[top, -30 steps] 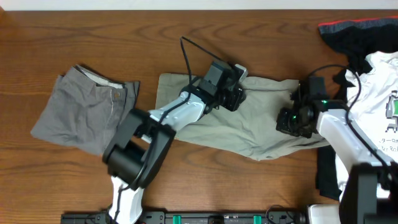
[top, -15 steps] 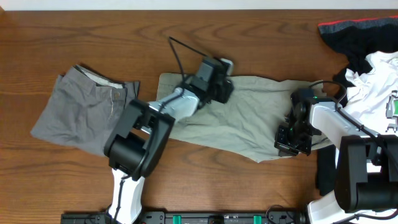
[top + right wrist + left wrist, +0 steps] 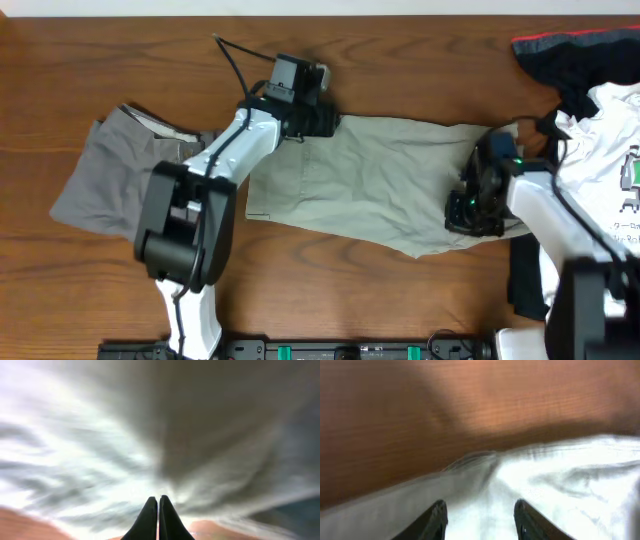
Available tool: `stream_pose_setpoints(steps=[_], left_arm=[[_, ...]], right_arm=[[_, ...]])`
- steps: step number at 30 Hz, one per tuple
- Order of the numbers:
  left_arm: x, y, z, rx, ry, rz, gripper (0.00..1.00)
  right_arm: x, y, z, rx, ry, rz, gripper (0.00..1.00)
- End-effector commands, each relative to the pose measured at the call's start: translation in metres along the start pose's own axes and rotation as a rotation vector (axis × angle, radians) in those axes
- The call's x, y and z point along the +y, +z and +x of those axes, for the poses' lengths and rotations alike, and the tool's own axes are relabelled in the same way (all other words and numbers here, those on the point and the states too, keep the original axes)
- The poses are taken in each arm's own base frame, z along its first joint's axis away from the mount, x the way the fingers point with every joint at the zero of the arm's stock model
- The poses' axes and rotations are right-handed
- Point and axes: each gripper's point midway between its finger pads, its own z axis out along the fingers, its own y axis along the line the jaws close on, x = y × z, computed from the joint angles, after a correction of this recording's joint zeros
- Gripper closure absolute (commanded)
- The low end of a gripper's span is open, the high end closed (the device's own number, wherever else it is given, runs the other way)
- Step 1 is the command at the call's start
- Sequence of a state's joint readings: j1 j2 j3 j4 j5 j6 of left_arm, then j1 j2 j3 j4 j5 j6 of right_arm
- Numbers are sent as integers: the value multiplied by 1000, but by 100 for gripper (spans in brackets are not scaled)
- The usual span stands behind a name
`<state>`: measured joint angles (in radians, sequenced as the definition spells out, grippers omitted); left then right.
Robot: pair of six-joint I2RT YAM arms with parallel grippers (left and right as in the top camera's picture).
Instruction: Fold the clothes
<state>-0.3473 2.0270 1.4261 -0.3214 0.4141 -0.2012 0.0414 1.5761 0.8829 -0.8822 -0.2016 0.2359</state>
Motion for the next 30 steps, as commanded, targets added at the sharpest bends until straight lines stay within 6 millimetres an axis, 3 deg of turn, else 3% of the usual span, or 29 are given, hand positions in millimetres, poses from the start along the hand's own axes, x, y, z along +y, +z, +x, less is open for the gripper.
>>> stream_pose_setpoints(steps=[1,5,8,14,19,24,30], left_arm=[[-16,-36,0,18,35,14,54],[-18,-44,39,169,-6,-15,54],[-23,-40,71,271,-12,-26,54],[-44,-19,119,371,9,-21,54],[-57,-9,141,414,18,-20,55],[-58,-6,155,444,12,-27,55],[-45,-5,181,502,-38,-59,55]], right_arm=[[13,-37,-19,-189,-59,-41,97],[26,-64,-50,-378,-10,-104,98],[34,-67,-75,-459,15,-143,98],[74,-40,-122,-503,-73,-349,96],[95,-9,-145,-502,-119,-492,97],[94,23,-157,-479,-64,-523,96],[66,33,-202,-672,16,-396,96]])
